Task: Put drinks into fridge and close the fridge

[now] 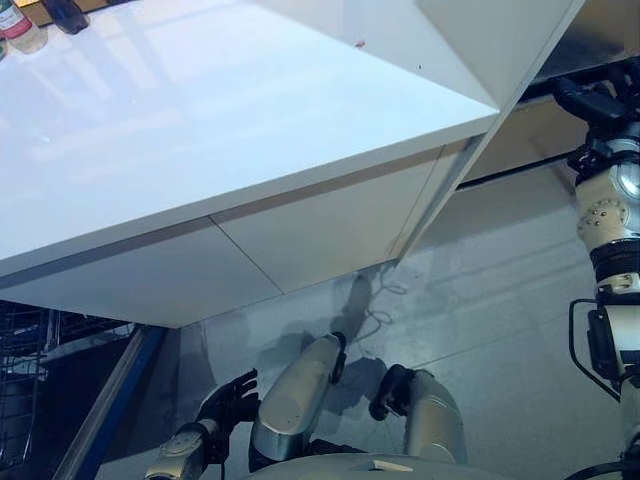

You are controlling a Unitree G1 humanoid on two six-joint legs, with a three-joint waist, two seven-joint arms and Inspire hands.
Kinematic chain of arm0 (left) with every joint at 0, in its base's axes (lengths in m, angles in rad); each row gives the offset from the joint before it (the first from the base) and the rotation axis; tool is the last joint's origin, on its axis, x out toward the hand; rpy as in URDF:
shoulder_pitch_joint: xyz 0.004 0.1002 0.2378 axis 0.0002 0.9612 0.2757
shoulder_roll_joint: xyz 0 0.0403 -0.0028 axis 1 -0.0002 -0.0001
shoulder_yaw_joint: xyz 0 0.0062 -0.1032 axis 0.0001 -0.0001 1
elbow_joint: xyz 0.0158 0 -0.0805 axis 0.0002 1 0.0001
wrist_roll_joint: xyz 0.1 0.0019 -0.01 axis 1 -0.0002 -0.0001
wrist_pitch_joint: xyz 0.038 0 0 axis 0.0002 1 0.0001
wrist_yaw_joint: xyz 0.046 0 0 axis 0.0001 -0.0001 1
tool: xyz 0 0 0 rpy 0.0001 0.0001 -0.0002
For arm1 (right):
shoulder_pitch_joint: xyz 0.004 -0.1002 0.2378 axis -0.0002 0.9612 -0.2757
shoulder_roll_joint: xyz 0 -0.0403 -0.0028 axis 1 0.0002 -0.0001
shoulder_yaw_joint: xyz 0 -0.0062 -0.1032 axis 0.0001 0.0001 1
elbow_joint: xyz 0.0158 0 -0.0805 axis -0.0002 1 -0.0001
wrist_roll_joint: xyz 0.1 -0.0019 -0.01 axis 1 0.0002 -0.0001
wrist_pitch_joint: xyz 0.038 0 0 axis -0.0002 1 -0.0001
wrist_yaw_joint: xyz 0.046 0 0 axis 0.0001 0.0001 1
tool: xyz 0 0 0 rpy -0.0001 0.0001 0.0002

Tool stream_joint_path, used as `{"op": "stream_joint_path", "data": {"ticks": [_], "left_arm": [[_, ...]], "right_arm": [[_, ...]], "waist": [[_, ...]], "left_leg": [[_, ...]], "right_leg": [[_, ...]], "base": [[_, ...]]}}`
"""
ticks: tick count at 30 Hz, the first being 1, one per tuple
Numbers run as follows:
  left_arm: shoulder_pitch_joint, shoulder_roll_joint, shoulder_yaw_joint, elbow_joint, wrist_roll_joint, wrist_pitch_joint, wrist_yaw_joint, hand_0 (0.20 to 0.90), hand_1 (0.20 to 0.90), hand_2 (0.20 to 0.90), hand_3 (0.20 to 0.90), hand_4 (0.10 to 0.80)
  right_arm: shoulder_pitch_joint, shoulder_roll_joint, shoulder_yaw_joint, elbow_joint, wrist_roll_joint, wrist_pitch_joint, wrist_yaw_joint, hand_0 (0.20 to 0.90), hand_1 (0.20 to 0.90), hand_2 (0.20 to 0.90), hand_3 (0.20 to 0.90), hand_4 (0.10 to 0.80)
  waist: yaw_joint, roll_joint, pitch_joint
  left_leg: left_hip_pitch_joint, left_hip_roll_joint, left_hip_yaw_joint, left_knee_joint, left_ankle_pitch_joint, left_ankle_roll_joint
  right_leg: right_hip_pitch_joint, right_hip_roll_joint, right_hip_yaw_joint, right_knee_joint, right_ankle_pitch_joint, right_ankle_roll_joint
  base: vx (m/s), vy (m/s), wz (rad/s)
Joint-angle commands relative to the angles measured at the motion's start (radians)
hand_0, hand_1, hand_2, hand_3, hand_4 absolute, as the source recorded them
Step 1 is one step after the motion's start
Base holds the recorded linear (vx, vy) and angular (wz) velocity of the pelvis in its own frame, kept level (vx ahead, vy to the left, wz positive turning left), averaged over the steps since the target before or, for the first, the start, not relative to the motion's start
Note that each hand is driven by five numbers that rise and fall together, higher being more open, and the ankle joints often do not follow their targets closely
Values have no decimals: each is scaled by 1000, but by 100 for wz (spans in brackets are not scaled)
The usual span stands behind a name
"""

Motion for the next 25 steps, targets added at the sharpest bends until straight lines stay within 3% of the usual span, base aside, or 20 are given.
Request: {"op": "stream_joint_path", "data": {"ticks": [1,7,11,14,20,25], "left_arm": [[38,65,-9,-5,45,-24,1,900,900,900,900,800],[0,60,4,-2,59,13,-15,900,900,900,900,800],[-20,38,12,5,31,34,-28,900,900,900,900,800],[-17,9,25,30,28,27,-34,900,900,900,900,800],[0,-21,51,54,40,1,-40,900,900,900,900,800],[3,-25,88,89,54,-7,-33,900,900,900,900,800]], "right_arm": [[-94,-63,-12,-147,-114,-189,-74,900,900,900,900,800],[111,-48,-64,-305,-125,-78,-22,900,900,900,900,800],[333,13,-114,-360,-167,-54,79,900,900,900,900,800],[535,119,-150,-348,-139,-26,181,900,900,900,900,800],[805,285,-132,-211,-108,96,390,900,900,900,900,800],[891,383,-121,8,-156,124,478,900,900,900,900,800]], "waist": [[-36,-62,-124],[-117,-94,-218],[-173,-109,-282],[-219,-111,-336],[-257,-116,-387],[-264,-117,-404]], "left_leg": [[93,19,51,-105,-86,45],[184,58,98,-235,-51,28],[243,78,136,-348,-9,8],[282,97,170,-429,15,-4],[340,118,208,-536,50,-19],[367,125,222,-585,68,-28]], "right_leg": [[97,19,55,-53,24,5],[175,57,101,-261,96,31],[220,86,139,-404,153,48],[240,108,167,-486,192,58],[273,135,175,-569,227,67],[295,149,162,-614,242,70]], "base": [[-27,-36,-39],[-47,-63,-37],[-73,-57,-44],[-69,-47,-39],[-66,-42,-28],[-31,-19,-6]]}}
